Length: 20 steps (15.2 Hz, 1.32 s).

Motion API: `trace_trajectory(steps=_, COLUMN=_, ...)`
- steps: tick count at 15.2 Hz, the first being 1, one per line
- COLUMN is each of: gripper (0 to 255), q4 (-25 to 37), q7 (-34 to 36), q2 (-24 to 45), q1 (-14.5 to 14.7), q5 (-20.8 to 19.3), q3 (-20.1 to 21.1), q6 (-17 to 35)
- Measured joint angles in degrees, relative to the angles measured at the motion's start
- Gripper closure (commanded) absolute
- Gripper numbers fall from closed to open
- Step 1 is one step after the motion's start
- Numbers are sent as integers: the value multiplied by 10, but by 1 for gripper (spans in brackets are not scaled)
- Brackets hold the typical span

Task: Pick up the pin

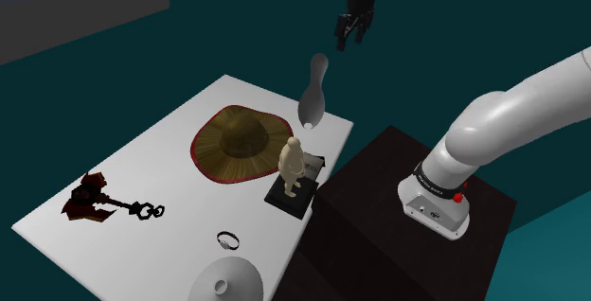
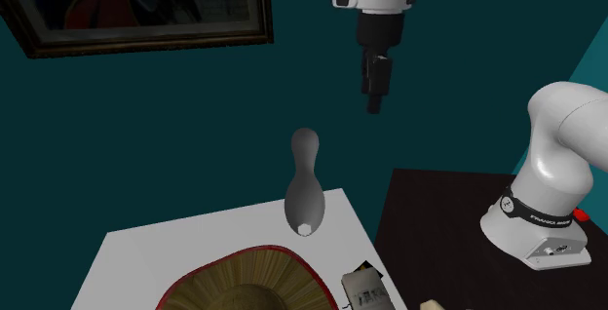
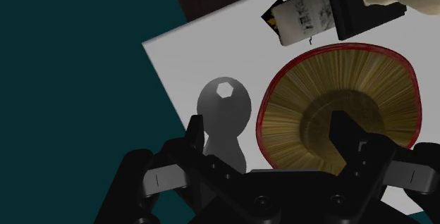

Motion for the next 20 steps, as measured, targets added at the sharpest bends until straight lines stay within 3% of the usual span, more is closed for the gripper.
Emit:
trace_trajectory(steps=12, gripper=0, q4=152, q7=-101, q2=263, q1=-4, q5=-43, q3=-16, q6=90)
trace_trajectory(steps=20, gripper=0, q4=129, q7=-103, q2=294, q1=-5, q5=-46, q3=-17, q6=142)
